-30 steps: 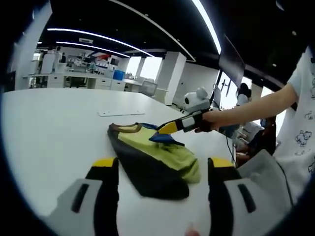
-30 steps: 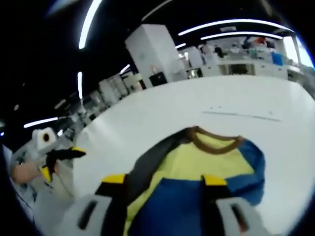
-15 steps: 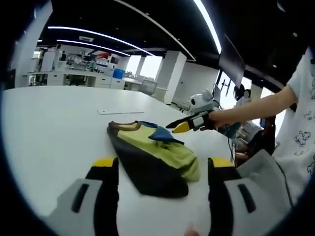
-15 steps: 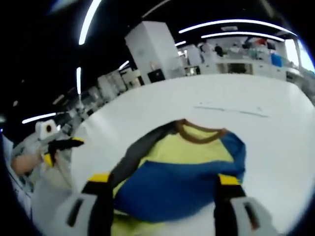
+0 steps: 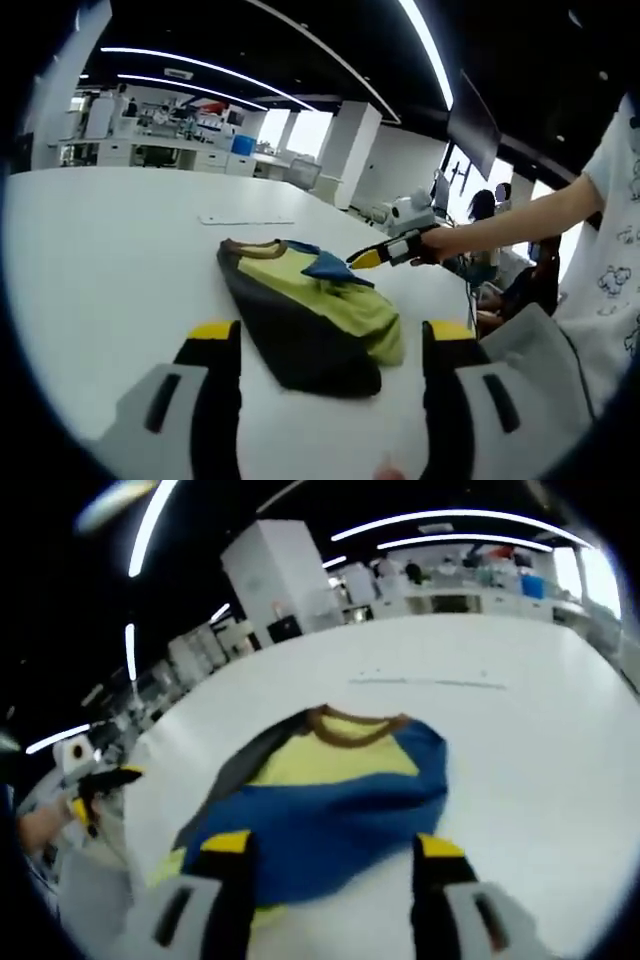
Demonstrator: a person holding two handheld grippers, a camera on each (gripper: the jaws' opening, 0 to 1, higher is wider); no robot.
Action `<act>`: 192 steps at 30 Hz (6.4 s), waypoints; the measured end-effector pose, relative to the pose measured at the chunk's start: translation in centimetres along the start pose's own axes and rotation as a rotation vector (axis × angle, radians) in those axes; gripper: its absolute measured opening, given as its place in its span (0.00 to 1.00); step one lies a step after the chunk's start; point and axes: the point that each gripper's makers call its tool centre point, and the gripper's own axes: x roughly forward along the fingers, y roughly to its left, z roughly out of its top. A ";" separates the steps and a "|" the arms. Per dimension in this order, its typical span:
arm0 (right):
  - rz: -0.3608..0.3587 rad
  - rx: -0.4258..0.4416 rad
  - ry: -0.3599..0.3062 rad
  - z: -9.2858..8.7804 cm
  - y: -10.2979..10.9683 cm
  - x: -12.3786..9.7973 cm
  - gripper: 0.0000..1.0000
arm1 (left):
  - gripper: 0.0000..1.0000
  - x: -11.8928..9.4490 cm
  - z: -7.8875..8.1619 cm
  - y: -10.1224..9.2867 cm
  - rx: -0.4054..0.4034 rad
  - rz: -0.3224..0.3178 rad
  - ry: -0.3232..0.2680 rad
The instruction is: Fold the garment on the visible template until the final outline fits inside the template.
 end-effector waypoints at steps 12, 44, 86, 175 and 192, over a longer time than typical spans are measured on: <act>-0.012 0.039 -0.008 0.0 0.1 1.2 0.37 | 0.71 0.0 -0.5 0.3 -0.020 0.004 0.001; 0.001 0.140 -0.060 0.3 -0.7 0.1 0.00 | 0.70 0.5 -0.8 -0.3 -0.044 0.007 -0.007; -0.479 0.246 -0.007 -7.1 -17.8 -18.7 0.00 | 0.69 3.0 -0.5 1.1 -0.056 -0.031 0.008; -0.597 0.459 -0.064 -6.1 -24.1 -20.7 0.12 | 0.69 3.3 -2.9 3.4 -0.136 0.035 0.010; -0.711 0.483 0.001 -11.3 -25.8 -24.0 0.46 | 0.69 3.4 -3.3 3.2 -0.148 0.029 0.014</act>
